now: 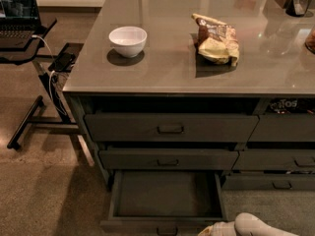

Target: Close bottom drawer

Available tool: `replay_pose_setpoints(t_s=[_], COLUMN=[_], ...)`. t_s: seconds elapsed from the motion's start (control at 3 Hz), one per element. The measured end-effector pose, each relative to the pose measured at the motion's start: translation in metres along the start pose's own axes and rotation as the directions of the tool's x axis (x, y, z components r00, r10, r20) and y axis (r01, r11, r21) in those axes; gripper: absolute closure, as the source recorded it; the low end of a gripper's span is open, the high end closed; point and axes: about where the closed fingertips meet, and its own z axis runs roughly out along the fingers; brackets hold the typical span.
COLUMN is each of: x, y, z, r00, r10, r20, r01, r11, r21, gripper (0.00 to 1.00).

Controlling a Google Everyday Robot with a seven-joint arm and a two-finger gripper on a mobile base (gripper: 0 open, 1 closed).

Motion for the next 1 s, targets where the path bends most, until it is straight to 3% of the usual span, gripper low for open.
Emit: replay_pose_setpoints(t_s=[0.33,0.67,1.0], x=[0.000,-0.004,-0.008], y=[0.000,-0.014,-0.021], z=[0.000,0.007,0.009], r00=[1.000,1.000,0.999], r10=[0.000,-0.008,-0.013], r20=[0.001,0.016,0.030], r01=[0.000,0.008,0.012], r11=[1.0000,0.9998,0.9992], r21=[0.000,0.020,0.037], gripper=[0.38,0.15,0.10])
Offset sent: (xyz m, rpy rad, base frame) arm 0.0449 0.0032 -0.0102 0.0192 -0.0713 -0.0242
